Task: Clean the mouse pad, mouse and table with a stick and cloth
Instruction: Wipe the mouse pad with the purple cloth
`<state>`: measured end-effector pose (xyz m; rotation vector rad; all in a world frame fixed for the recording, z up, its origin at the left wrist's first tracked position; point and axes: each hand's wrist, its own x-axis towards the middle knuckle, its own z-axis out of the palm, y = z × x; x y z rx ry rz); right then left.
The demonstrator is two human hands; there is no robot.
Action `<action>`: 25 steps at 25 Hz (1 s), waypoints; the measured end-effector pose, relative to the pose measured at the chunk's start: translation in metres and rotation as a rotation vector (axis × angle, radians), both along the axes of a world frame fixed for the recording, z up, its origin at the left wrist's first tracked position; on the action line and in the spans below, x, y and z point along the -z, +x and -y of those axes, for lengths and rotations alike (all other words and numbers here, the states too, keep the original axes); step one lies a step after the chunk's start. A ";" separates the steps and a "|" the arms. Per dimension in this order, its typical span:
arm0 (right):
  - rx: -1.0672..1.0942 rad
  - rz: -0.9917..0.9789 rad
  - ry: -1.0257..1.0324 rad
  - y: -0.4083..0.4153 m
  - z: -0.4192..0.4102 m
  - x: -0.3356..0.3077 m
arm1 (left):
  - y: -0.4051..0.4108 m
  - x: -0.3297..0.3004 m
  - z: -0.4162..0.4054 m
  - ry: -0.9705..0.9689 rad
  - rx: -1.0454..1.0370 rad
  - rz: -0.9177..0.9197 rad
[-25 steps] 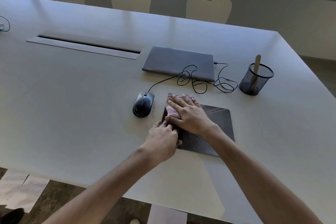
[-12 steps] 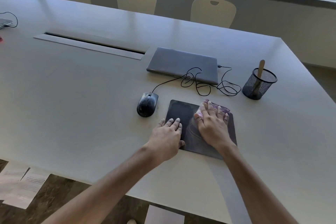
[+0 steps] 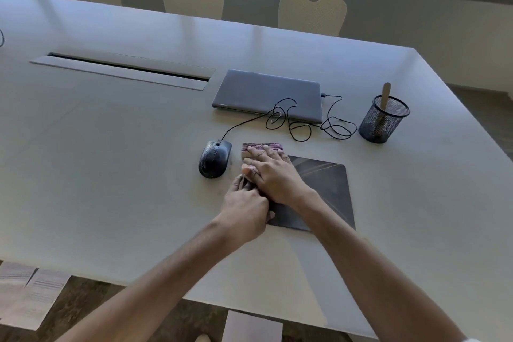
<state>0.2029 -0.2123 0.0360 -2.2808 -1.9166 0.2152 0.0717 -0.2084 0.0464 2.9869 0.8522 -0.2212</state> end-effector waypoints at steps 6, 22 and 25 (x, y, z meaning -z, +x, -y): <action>0.137 0.129 0.001 0.030 0.044 0.007 | 0.001 0.004 -0.003 -0.024 0.027 -0.033; 0.317 -0.152 0.046 -0.020 0.065 0.005 | -0.001 0.004 -0.004 -0.040 0.051 -0.019; 0.245 -0.115 0.054 -0.018 0.067 0.004 | -0.002 0.005 -0.003 -0.024 0.054 -0.012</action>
